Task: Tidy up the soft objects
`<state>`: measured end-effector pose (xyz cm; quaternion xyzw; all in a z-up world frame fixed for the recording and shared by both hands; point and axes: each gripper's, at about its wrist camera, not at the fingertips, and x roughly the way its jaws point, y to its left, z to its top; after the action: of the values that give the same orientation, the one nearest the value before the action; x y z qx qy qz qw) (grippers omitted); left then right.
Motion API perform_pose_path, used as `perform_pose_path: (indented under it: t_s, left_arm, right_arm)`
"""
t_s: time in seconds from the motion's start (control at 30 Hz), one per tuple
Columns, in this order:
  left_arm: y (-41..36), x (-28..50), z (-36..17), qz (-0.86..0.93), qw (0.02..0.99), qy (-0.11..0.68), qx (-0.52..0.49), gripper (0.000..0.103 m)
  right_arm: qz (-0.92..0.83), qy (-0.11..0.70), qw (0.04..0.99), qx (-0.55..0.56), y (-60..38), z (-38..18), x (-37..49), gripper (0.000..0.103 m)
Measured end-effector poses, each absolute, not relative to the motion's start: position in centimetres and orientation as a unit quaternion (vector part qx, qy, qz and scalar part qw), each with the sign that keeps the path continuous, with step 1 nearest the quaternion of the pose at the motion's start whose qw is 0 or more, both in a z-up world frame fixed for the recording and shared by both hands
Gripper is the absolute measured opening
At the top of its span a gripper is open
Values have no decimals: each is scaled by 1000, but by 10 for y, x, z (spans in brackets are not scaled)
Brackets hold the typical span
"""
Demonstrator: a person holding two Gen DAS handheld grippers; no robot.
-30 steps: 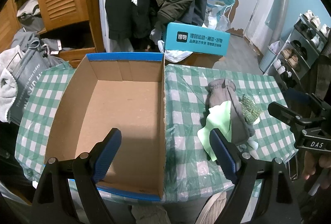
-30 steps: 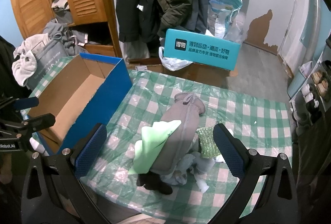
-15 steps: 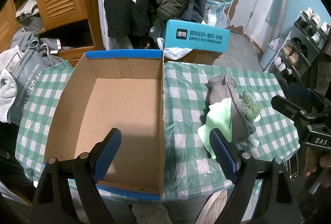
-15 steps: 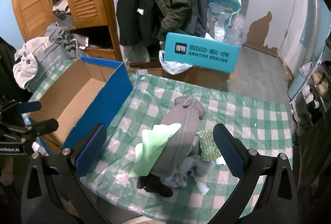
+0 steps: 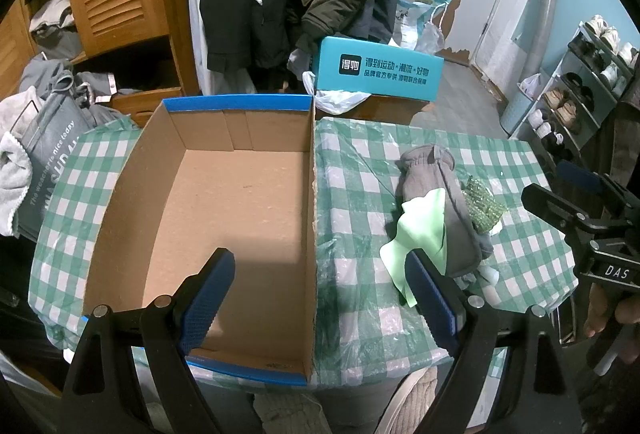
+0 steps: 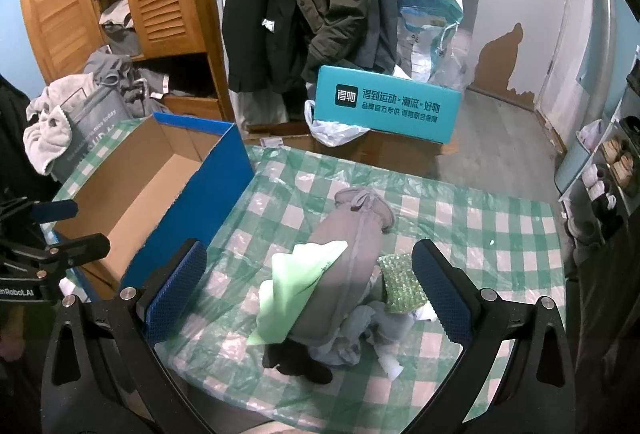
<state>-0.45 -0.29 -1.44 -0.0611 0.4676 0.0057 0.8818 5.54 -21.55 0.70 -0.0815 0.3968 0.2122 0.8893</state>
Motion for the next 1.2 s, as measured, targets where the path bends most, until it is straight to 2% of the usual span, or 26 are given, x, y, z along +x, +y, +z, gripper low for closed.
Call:
perform_pose_path:
  t_s: [1.2]
  left_arm:
    - [-19,4,-24,-11,869,492,-57,88]
  right_arm:
    - [199,410,886,-87,-228,1,60,101]
